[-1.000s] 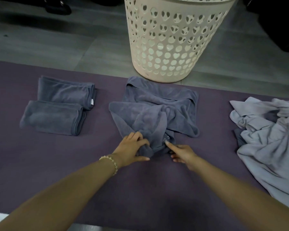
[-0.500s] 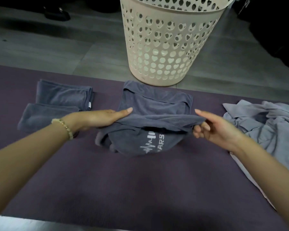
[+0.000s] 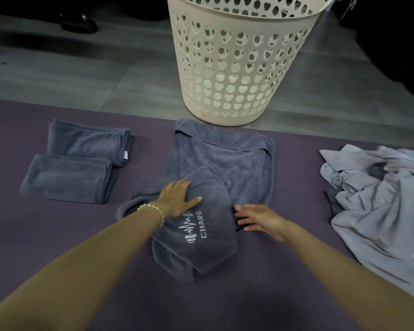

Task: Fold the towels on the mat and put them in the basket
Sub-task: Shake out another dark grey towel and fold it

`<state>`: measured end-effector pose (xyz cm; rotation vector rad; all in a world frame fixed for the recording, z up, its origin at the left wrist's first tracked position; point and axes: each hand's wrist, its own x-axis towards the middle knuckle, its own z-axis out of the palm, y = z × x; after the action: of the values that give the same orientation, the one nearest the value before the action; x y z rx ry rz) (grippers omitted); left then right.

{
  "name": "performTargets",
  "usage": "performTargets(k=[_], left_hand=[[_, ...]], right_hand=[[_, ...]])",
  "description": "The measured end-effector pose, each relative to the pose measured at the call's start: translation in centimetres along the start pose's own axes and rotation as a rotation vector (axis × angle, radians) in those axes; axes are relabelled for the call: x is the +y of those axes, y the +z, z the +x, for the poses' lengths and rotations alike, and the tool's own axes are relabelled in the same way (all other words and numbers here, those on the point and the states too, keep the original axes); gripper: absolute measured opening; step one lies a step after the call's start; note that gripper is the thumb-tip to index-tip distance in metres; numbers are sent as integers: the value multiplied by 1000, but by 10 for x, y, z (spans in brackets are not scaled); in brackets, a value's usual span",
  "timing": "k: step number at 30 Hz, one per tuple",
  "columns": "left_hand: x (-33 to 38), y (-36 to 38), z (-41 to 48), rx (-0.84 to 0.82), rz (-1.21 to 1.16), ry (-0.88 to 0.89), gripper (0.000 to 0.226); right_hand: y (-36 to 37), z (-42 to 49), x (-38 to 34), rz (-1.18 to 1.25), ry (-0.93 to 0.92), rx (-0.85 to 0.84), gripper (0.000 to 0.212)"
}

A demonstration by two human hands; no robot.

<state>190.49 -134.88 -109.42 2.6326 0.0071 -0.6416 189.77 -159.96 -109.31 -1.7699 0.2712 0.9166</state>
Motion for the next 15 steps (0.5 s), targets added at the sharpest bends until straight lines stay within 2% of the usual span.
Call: performTargets(k=[4,8,11,12,15], left_hand=[[-4,-1,22,68,-45,-44,77],[-12,-4,41,68,-185,-146,71],[-13,-9,45,101,-225,-81,35],[-12,-12,44,87,-253,-48,29],[-10,-22,37,46,-380,19,39]], right_hand=[[16,5,2,110,30,-93,37],[22,10,-8,265,5,-144,39],[23,11,-16,212,-64,-149,47],[22,12,-18,211,-80,-150,46],[16,10,-25,241,-114,-153,38]])
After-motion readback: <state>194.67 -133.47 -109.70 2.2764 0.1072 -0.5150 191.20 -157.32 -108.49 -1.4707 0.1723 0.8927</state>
